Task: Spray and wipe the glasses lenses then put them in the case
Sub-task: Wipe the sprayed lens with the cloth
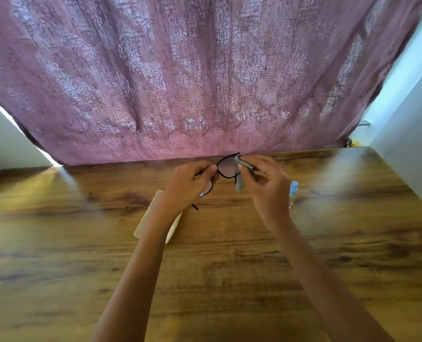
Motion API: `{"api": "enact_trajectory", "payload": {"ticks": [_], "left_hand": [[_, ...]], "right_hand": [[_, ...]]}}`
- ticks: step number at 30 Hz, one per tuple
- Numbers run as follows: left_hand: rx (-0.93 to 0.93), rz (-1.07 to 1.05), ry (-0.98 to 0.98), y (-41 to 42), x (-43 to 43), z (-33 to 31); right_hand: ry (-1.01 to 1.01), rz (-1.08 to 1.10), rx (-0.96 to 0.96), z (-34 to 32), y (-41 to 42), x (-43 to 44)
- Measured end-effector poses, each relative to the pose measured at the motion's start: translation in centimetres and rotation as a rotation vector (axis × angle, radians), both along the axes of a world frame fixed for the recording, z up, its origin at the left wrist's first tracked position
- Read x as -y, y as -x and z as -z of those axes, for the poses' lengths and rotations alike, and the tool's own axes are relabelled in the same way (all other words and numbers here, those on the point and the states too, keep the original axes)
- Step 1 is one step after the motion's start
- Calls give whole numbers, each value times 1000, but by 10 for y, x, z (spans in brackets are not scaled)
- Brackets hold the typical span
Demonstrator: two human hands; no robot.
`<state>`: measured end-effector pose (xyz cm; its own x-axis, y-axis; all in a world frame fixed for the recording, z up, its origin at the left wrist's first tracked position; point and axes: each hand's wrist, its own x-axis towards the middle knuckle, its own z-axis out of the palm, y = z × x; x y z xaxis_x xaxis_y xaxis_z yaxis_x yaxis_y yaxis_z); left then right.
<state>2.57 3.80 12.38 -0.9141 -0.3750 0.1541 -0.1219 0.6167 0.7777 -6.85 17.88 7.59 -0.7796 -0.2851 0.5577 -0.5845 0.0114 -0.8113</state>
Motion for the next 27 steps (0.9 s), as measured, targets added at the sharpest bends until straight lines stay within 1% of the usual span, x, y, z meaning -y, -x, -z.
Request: {"api": "enact_trajectory", "payload": {"ticks": [1, 3, 9, 11, 14, 20, 23, 27], "left_hand": [[-14, -11, -2, 0, 0, 0], [-49, -27, 5, 0, -1, 0], [-88, -7, 90, 3, -1, -4], [-75, 16, 119, 3, -1, -5], [-60, 22, 144, 0, -2, -4], [-85, -13, 83, -6, -4, -7], [-65, -13, 85, -6, -4, -8], [-73, 18, 111, -5, -6, -7]], "right_hand": [[-51, 52, -134, -1, 0, -1], [-104, 108, -279, -4, -2, -1], [-207, 60, -466, -8, -17, 3], [-221, 57, -467, -12, -19, 7], [-220, 99, -409, -20, -14, 9], [-206, 138, -352, -23, -5, -1], [-213, 112, -361, -18, -12, -2], [-222, 34, -422, -17, -22, 5]]}}
